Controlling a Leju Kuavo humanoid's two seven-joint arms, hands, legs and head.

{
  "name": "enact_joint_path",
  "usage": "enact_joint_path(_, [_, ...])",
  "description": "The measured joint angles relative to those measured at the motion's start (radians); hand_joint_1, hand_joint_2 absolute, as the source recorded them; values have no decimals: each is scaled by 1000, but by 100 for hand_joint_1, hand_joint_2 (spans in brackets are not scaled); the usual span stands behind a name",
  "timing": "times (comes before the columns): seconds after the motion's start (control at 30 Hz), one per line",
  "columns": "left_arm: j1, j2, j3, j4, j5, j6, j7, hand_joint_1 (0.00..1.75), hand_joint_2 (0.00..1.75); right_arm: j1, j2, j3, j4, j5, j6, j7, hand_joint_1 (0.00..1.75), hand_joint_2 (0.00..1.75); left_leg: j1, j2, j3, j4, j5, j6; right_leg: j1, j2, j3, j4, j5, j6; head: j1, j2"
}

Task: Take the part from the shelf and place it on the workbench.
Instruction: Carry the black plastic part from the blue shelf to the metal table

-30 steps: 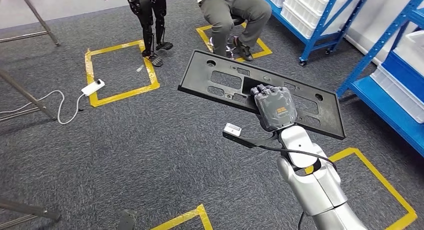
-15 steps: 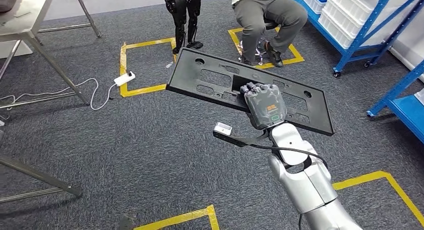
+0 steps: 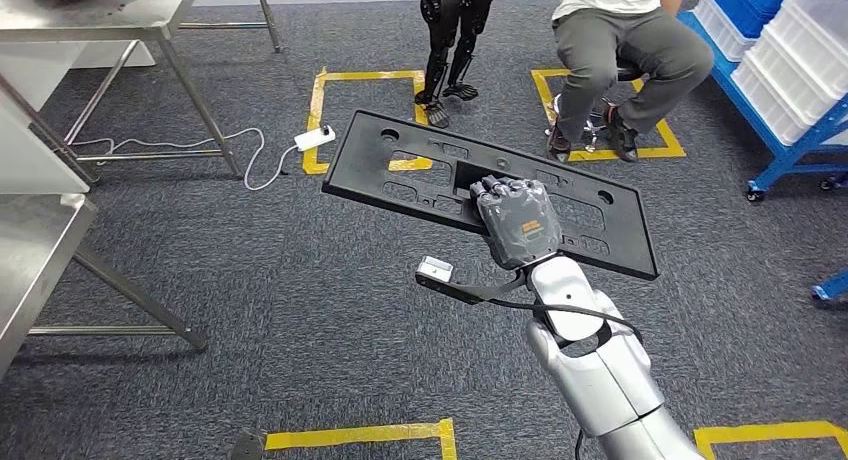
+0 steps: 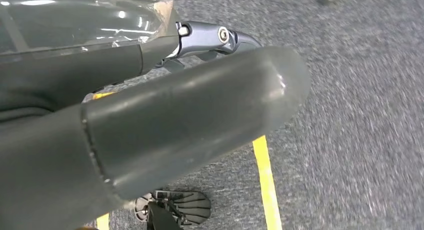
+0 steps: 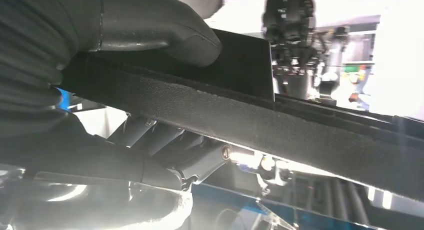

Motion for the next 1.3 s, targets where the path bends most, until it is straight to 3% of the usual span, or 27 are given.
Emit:
enact_joint_path(0.03, [0, 0, 1, 0, 0, 0, 0, 0, 0, 0, 0, 0, 1, 0, 0, 0, 173, 175, 1, -13, -1, 2, 0, -4, -8, 17, 32, -74, 30, 11, 0, 0])
enact_joint_path(0.1, [0, 0, 1, 0, 0, 1, 0, 0, 0, -1, 1, 2, 3, 0, -1, 0, 173, 175, 0, -34, -7, 10, -3, -16, -15, 49, 83, -182, 72, 17, 1, 0])
enact_joint_path(0.13, [1, 0, 2, 0, 0, 1, 0, 0, 0, -1, 2, 4, 4, 0, -1, 0, 173, 175, 0, -42, -10, 11, -2, -23, -15, 57, 92, -200, 79, 12, 0, 0])
enact_joint_path(0.2, [4, 0, 2, 0, 0, 2, 0, 0, 0, -1, 4, 6, 6, 0, -2, 0, 173, 175, 3, -54, -16, 9, 1, -35, -9, 41, 93, -201, 83, -5, -2, 0])
enact_joint_path(0.23, [6, 0, 2, 0, 0, 2, 0, 0, 0, -3, 6, 7, 6, 0, -2, 0, 173, 175, 4, -44, -19, 14, -2, -39, -9, 34, 93, -202, 86, -12, -3, 0])
enact_joint_path(0.3, [7, 0, 2, 0, 0, 1, 0, 0, 0, -5, 10, 8, 6, 2, -4, 0, 173, 175, 5, 4, -47, 71, -39, -45, -8, 15, 95, -206, 89, -29, -7, 0])
enact_joint_path(0.37, [5, -1, 2, 0, 0, -2, 0, 0, 0, -4, 10, 8, 9, 5, -6, 0, 173, 175, 4, 50, -108, 200, -107, -49, 2, -8, 96, -206, 87, -41, -10, 0])
enact_joint_path(0.43, [4, -1, 2, 0, 0, -6, 0, 0, 0, -2, 9, 10, 12, 7, -8, 0, 173, 175, 5, 58, -153, 295, -140, -48, 11, -33, 96, -206, 84, -46, -10, 0])
enact_joint_path(0.47, [5, 0, 3, 0, -1, -8, 0, 0, 0, -2, 9, 11, 13, 7, -9, 0, 173, 175, 4, 59, -148, 290, -129, -45, 15, -45, 96, -206, 83, -48, -10, 0])
enact_joint_path(0.5, [5, 0, 3, 0, -2, -9, -1, 0, 0, -2, 9, 11, 14, 7, -10, 1, 173, 175, 3, 65, -123, 247, -104, -40, 18, -57, 98, -206, 82, -49, -10, 0])
enact_joint_path(0.57, [3, 2, 3, 0, -6, -12, -1, 0, 0, -2, 7, 12, 14, 7, -14, 3, 173, 175, -9, 102, -44, 112, -51, -22, 26, -79, 102, -206, 78, -50, -9, 0])
enact_joint_path(0.63, [0, 3, 3, 0, -9, -15, -1, 0, 0, -2, 3, 12, 14, 7, -18, 7, 173, 175, -22, 129, -2, 36, -32, -7, 31, -98, 105, -206, 74, -48, -8, 0])
enact_joint_path(0.73, [-1, 3, 3, 0, -11, -18, 0, 0, 0, -1, 0, 12, 14, 7, -22, 9, 173, 175, -25, 104, 3, 16, -25, 6, 33, -115, 108, -208, 70, -37, -7, 0])
enact_joint_path(0.8, [-3, 3, 3, 0, -12, -20, 1, 0, 0, -1, -3, 12, 14, 8, -24, 10, 173, 175, -16, 84, 16, -4, -12, 18, 30, -77, 91, -167, 46, -34, -7, 0])
enact_joint_path(0.87, [-7, 3, 3, 0, -13, -21, 2, 0, 0, 2, -10, 12, 14, 8, -27, 10, 173, 175, -10, 62, 20, -13, -6, 24, 21, -24, 37, -50, -3, -35, -4, 0])
enact_joint_path(0.93, [-9, 2, 3, 0, -13, -21, 3, 0, 0, 10, -16, 12, 15, 8, -27, 11, 173, 175, -8, 34, 19, -12, -5, 23, 11, -8, -17, 56, -35, -27, -2, 0])
enact_joint_path(0.97, [-9, 2, 3, 0, -13, -21, 3, 0, 0, 14, -18, 12, 16, 8, -27, 11, 173, 175, -7, 20, 19, -11, -5, 21, 6, -6, -22, 61, -29, -16, -2, 0])
enact_joint_path(1.0, [-8, 2, 3, 0, -13, -21, 4, 0, 0, 15, -20, 12, 16, 8, -27, 12, 173, 175, -5, 6, 19, -9, -5, 18, -1, -4, -8, 27, -9, -3, -2, 0])
enact_joint_path(1.07, [-9, 2, 3, 0, -13, -22, 4, 0, 0, 13, -21, 13, 16, 9, -27, 12, 173, 175, 0, -20, 16, 0, -8, 5, -16, 22, 54, -107, 47, 24, -2, 0])
enact_joint_path(1.1, [-9, 3, 3, 0, -13, -22, 4, 0, 0, 12, -21, 13, 16, 10, -27, 12, 173, 175, 1, -31, 11, 7, -10, -3, -21, 37, 80, -161, 67, 28, -1, 0])
enact_joint_path(1.17, [-8, 3, 3, 0, -13, -22, 4, 0, 0, 11, -20, 14, 16, 12, -27, 11, 173, 175, 2, -50, 0, 13, -10, -20, -18, 52, 99, -201, 78, 20, -1, 0])
enact_joint_path(1.23, [-4, 4, 3, 0, -13, -21, 3, 0, 0, 8, -16, 15, 16, 14, -27, 10, 173, 175, 8, -60, -7, 12, -7, -31, -15, 33, 100, -202, 84, 3, -2, 0])
enact_joint_path(1.3, [-1, 4, 3, 0, -13, -20, 2, 0, 0, 2, -10, 15, 16, 15, -27, 10, 173, 175, 9, -23, -27, 48, -29, -38, -15, 14, 101, -205, 87, -12, -5, 0])
